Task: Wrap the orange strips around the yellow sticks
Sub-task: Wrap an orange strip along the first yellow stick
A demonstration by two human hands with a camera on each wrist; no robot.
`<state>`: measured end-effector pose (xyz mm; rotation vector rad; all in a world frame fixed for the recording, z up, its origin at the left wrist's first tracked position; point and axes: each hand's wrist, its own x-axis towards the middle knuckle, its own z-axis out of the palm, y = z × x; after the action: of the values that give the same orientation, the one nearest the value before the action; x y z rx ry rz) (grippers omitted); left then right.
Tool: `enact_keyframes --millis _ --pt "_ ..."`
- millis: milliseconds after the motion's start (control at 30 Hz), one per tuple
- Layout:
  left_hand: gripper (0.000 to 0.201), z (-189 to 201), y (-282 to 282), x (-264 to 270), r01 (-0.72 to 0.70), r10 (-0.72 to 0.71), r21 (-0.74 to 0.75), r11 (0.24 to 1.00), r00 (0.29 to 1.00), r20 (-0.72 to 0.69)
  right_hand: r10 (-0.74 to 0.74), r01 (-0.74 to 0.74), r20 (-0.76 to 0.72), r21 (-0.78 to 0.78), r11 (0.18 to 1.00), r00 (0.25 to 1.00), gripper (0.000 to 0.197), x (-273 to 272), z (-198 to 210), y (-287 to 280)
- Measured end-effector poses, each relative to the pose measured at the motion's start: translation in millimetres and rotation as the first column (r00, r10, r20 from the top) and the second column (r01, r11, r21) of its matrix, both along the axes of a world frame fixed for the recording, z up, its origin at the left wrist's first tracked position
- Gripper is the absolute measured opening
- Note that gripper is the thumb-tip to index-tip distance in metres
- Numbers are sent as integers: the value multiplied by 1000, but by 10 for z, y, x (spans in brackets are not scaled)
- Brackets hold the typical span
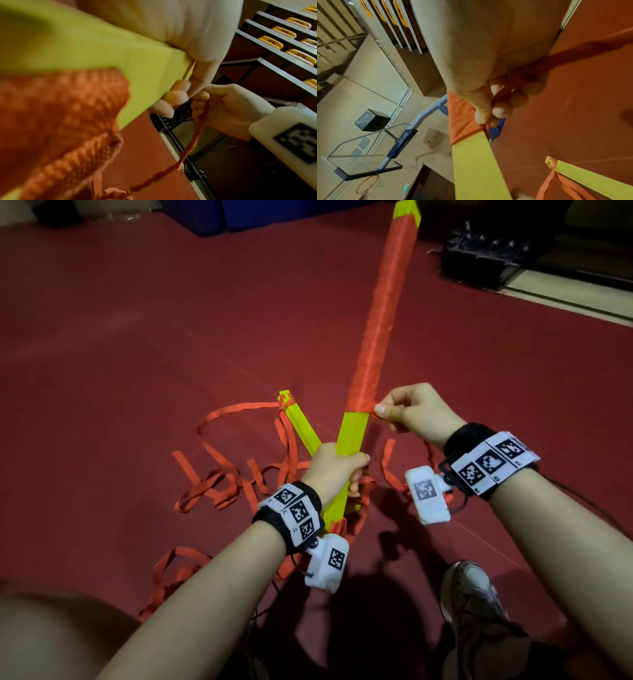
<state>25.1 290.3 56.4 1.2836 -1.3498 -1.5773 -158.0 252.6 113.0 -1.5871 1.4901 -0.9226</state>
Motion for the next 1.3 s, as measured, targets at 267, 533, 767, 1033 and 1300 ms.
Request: enact_keyframes --millis 267,533,767,1033,1300 --pt "18 59 -109 103 -95 112 -146 985 988 111 -6 -6 258 49 999 966 20 -33 65 48" --pt "55 20 -65 100 -77 79 -111 991 997 11 44 -55 141 76 996 989 18 73 -13 121" --pt "47 -3 -67 105 -38 106 -311 949 973 204 -74 44 -378 -90 995 923 18 107 -86 138" --pt "54 20 11 88 -3 -10 -81 997 986 -164 -19 4 -394 -39 999 919 25 11 -293 102" --pt "16 205 110 59 189 -208 -125 974 965 -162 -76 70 245 32 997 967 30 22 -372 232"
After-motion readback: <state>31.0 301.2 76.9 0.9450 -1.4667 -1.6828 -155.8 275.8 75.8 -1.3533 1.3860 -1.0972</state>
